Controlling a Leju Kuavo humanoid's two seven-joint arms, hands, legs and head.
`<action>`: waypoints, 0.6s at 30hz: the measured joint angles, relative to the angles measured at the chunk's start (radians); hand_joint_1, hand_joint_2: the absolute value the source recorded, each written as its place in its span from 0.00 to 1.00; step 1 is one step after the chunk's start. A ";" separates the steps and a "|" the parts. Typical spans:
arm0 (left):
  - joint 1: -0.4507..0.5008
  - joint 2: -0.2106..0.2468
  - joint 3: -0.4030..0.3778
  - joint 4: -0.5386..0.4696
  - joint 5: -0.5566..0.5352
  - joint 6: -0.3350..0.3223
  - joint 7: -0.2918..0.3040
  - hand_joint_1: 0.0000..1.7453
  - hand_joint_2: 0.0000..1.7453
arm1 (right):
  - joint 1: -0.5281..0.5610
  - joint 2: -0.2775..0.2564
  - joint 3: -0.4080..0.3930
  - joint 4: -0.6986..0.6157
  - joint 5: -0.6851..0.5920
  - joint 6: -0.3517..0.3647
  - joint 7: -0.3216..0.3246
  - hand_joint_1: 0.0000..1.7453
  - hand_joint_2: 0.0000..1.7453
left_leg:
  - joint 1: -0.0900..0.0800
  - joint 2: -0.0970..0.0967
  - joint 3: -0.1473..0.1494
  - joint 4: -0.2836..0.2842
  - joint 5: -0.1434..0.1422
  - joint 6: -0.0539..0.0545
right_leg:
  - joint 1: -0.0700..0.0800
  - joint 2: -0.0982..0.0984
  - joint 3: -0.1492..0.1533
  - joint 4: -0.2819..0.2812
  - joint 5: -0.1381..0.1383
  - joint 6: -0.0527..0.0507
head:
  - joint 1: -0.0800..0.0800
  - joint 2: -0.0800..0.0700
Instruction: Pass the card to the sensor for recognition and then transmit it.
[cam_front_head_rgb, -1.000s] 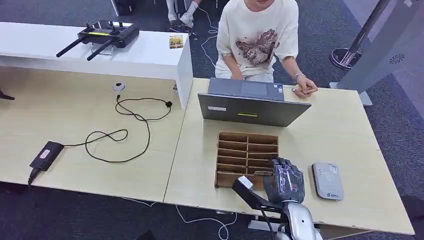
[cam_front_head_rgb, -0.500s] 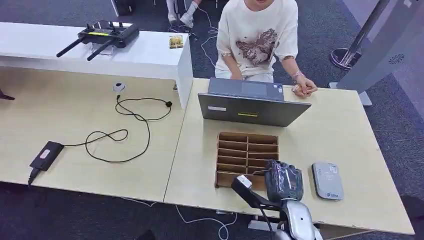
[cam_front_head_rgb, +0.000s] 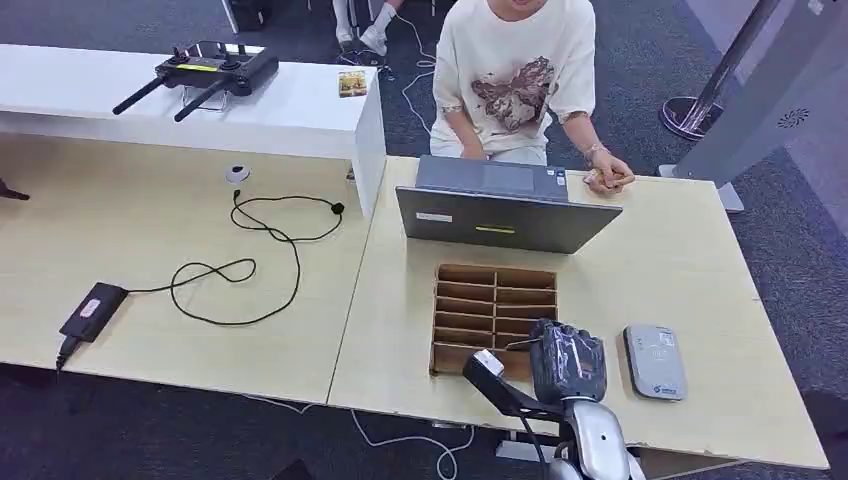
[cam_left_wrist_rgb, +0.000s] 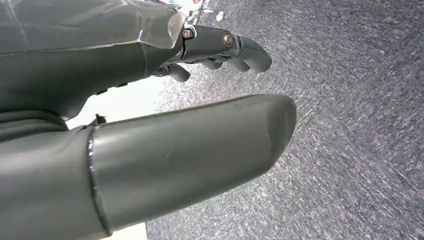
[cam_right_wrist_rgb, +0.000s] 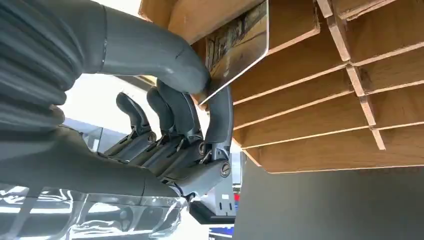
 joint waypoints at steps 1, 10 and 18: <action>0.000 0.000 0.000 0.000 0.000 0.000 0.000 0.00 0.00 | 0.000 0.000 0.000 0.000 0.000 0.000 0.000 0.92 1.00 | 0.000 0.000 0.000 0.000 0.000 0.000 | 0.000 0.000 0.000 0.000 0.000 0.000 | 0.000 0.000; 0.000 0.000 0.000 0.000 -0.006 0.000 0.000 0.00 0.00 | 0.014 0.000 -0.033 -0.042 -0.127 0.008 -0.070 0.95 1.00 | 0.000 0.000 0.000 0.000 0.000 0.000 | 0.000 0.000 0.000 0.000 0.000 0.000 | 0.000 0.000; 0.000 0.000 0.000 0.000 -0.008 0.000 0.000 0.00 0.00 | 0.030 0.000 -0.068 -0.091 -0.178 0.018 -0.085 0.93 1.00 | 0.000 0.000 0.000 0.000 0.000 0.000 | 0.000 0.000 -0.001 0.000 0.000 0.000 | 0.000 0.000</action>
